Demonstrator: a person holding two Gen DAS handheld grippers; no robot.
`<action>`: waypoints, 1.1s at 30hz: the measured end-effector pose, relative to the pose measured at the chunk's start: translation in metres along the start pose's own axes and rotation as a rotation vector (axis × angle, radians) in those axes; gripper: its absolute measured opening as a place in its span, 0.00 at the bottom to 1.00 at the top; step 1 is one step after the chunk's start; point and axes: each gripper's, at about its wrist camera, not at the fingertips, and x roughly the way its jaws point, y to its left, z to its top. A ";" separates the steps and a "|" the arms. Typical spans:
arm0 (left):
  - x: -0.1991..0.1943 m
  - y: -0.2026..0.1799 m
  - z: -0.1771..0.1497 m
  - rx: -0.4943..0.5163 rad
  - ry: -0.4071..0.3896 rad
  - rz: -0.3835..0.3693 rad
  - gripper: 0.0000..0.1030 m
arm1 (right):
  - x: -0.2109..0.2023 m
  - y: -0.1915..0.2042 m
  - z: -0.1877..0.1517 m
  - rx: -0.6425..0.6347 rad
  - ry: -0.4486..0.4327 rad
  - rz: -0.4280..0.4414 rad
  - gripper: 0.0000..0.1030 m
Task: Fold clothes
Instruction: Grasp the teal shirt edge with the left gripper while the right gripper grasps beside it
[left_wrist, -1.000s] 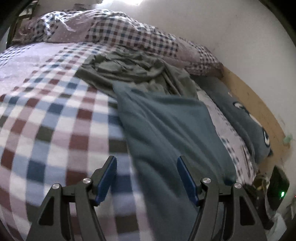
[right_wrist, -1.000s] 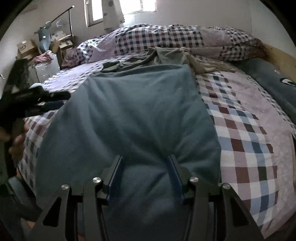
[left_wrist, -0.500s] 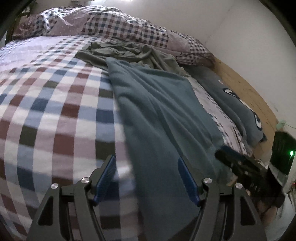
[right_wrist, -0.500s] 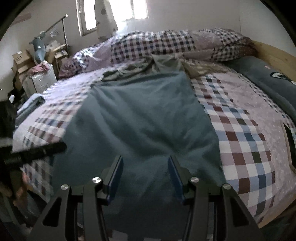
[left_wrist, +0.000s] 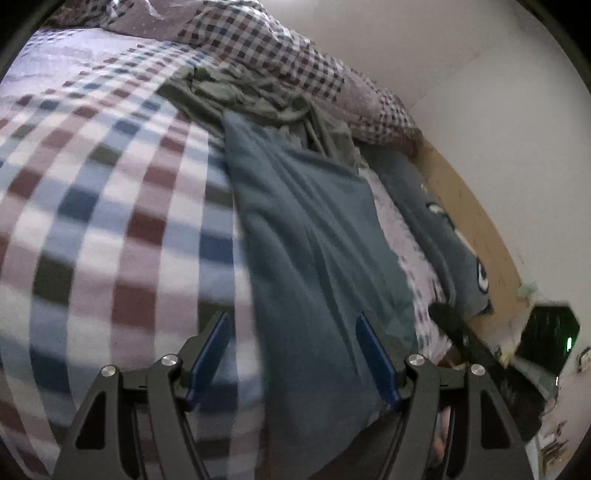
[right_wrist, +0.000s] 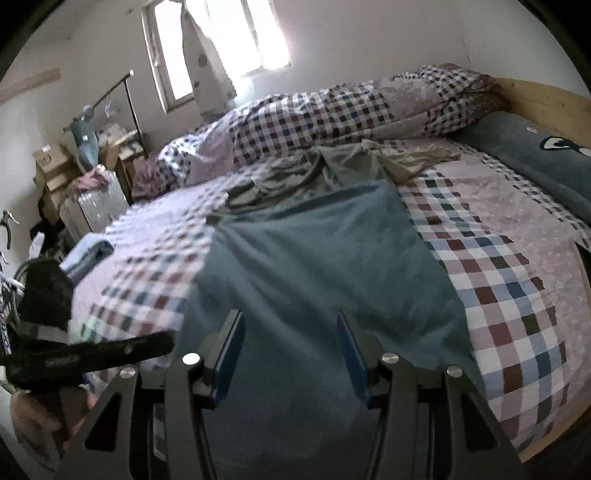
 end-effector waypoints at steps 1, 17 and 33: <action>0.000 0.001 0.007 0.003 -0.012 0.002 0.72 | -0.001 0.003 0.001 0.001 -0.010 0.001 0.53; 0.056 0.068 0.108 -0.195 0.030 -0.164 0.72 | 0.019 0.024 0.014 0.024 -0.062 0.044 0.53; 0.119 0.064 0.163 -0.109 0.136 -0.206 0.72 | 0.034 0.036 0.007 -0.026 -0.029 0.037 0.53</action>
